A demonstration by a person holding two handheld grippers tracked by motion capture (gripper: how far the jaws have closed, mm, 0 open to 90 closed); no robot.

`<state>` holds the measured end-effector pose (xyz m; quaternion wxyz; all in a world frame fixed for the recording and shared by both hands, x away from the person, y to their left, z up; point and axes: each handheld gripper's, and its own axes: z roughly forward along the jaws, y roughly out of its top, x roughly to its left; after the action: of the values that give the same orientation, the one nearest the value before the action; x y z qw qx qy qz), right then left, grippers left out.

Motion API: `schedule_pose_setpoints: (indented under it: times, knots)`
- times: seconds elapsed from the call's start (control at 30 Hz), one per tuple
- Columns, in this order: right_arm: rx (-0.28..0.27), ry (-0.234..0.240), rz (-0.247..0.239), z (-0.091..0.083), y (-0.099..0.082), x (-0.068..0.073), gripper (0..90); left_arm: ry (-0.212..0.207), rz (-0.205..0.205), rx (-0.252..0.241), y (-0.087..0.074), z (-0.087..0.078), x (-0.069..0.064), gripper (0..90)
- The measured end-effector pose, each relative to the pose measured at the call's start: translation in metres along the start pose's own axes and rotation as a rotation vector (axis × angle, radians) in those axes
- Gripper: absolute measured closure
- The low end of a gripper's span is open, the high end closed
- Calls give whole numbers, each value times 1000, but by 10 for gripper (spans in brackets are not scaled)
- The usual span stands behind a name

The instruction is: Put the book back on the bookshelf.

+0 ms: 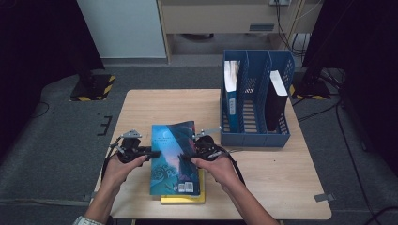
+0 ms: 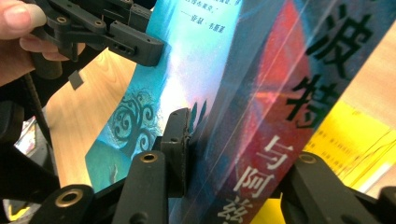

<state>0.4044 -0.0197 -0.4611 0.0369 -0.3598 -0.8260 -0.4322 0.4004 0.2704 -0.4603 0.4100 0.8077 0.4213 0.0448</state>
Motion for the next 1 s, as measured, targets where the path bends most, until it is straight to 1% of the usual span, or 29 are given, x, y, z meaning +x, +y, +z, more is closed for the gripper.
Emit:
schedule_pose_setpoints:
  times: [0.13,0.17,0.2,0.27,0.37,0.43,0.47,0.53,0.57,0.6,0.63,0.77,0.83,0.87,0.9,0.93,1.0]
  knots:
    - [-23,-19,-6,-3,10,-1,659,14,16,-11,14,-4,3,649]
    - [-28,-23,-15,-5,13,-1,662,15,19,-15,17,-5,3,657]
    - [-31,-29,-16,-5,15,-1,666,18,24,-24,21,-6,4,664]
    - [-43,-42,-30,-8,21,-1,674,20,22,-43,26,-9,5,678]
    - [-55,-68,-54,-12,29,-1,687,29,35,-64,34,-12,6,697]
    - [-56,-88,-75,-15,35,1,693,36,38,-68,39,-14,5,703]
    - [-59,-94,-82,-15,38,1,696,41,49,-65,41,-15,6,705]
    - [-59,-99,-84,-16,40,1,698,43,46,-67,43,-16,6,709]
    - [-68,-116,-98,-17,44,1,702,56,60,-68,48,-18,5,711]
    - [-70,-122,-107,-17,45,1,703,56,60,-68,48,-18,5,711]
    - [-73,-127,-112,-18,48,0,705,69,72,-69,53,-19,4,713]
    - [-89,-149,-120,-20,56,-5,712,83,81,-83,66,-19,5,721]
    - [-100,-161,-116,-21,60,-9,715,94,92,-88,72,-18,6,723]
    - [-106,-168,-122,-21,61,-10,716,105,102,-89,76,-17,6,724]
    - [-112,-178,-120,-21,64,-13,719,109,104,-91,80,-15,6,725]
    - [-116,-183,-125,-21,66,-16,720,109,104,-91,80,-15,6,726]
    - [-117,-192,-115,-21,70,-21,721,124,126,-78,90,-12,8,728]
